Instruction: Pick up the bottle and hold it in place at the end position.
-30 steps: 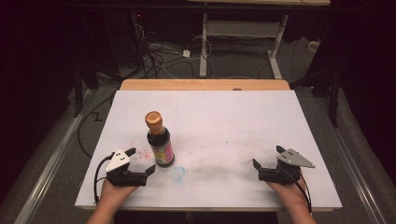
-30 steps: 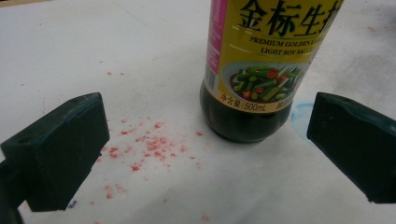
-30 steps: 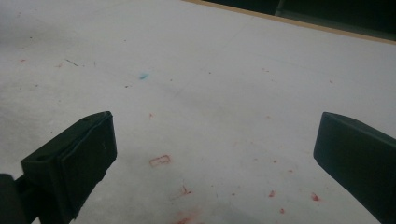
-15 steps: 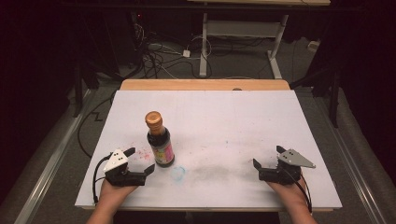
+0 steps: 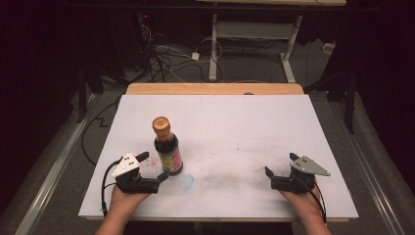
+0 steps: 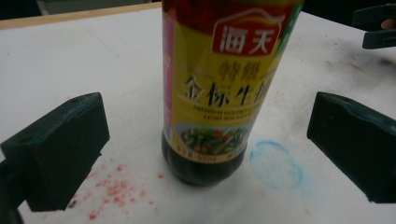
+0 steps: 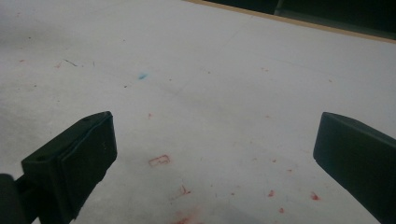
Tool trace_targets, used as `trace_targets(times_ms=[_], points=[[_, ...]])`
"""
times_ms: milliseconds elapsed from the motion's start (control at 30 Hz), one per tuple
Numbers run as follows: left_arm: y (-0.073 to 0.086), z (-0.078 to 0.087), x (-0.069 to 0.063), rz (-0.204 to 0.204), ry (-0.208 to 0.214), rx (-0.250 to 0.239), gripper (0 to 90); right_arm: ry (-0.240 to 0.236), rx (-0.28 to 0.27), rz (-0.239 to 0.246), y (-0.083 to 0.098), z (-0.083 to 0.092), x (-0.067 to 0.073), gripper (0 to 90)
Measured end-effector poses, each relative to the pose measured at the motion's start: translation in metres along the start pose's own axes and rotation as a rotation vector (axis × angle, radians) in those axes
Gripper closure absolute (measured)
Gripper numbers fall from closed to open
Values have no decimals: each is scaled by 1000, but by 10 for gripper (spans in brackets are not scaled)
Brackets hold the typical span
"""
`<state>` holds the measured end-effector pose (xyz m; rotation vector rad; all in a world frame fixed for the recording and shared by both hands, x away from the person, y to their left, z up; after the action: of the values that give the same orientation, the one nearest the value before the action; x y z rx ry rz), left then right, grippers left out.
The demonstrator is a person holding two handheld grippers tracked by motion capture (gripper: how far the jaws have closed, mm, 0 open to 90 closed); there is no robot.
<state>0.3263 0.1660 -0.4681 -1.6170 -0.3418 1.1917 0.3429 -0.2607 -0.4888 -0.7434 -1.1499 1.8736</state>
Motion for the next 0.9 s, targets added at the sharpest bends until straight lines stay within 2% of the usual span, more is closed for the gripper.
trace_targets(times_ms=[167, 367, 400, 467, 567, 767, 900], points=[[-8, -12, -11, 1, 21, -5, 0, -6, -10, -3, 0, 1, -1, 2], [-10, -26, -17, -22, 14, 10, 22, -9, -14, -26, -1, 2, -3, 2], [-12, -29, -18, -30, 16, 8, 36, -10, -11, -23, -1, 2, -3, 2], [-14, -32, -19, -18, 18, 8, 59, -14, -8, -21, -1, 2, -2, 2], [-15, -33, -18, -17, 26, 6, 135, -13, -17, -15, -3, 5, -2, 2], [-13, -34, -18, -28, 17, 6, 262, -19, -21, -16, -4, 7, 0, 2], [-13, -33, -19, -42, 16, 1, 274, -29, -18, -9, -4, 7, 1, 2]])
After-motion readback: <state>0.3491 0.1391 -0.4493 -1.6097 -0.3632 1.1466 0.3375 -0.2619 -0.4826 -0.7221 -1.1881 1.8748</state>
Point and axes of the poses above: each handheld gripper's, and its own axes: z roughly backward along the jaws, y roughly out of its underside, x roughly to its left, the point moved 2 cm from there along -z, roughly forward along the jaws, and after that the axes turned 3 degrees about -y, right-handed, at the moved point
